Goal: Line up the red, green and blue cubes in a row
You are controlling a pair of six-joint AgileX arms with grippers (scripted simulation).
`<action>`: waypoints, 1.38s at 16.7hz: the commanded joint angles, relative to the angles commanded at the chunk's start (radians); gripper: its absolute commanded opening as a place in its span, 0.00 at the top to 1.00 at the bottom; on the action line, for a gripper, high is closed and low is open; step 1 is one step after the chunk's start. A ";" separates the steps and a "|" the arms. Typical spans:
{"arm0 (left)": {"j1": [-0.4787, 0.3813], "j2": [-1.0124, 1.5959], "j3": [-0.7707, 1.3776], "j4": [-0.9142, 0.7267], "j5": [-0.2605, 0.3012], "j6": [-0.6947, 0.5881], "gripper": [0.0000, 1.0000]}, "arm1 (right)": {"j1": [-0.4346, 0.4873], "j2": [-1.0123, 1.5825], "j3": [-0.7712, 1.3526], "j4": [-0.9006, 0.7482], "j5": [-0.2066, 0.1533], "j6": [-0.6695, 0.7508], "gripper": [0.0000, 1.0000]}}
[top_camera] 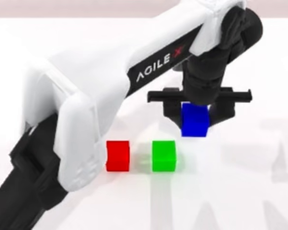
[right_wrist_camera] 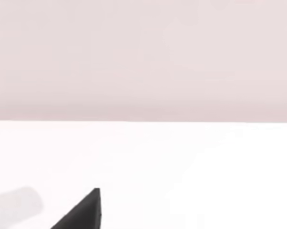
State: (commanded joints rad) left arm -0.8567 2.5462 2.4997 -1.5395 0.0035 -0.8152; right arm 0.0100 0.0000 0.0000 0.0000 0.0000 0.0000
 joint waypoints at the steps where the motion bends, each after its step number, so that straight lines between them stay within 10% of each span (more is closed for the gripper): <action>1: -0.023 0.013 0.033 -0.013 -0.001 -0.036 1.00 | 0.000 0.000 0.000 0.000 0.000 0.000 0.00; 23: -0.049 -0.016 -0.285 0.288 -0.003 -0.078 1.00 | 0.000 0.000 0.000 0.000 0.000 0.000 0.00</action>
State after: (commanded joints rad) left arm -0.9061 2.5298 2.2142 -1.2514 0.0008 -0.8935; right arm 0.0100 0.0000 0.0000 0.0000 0.0000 0.0000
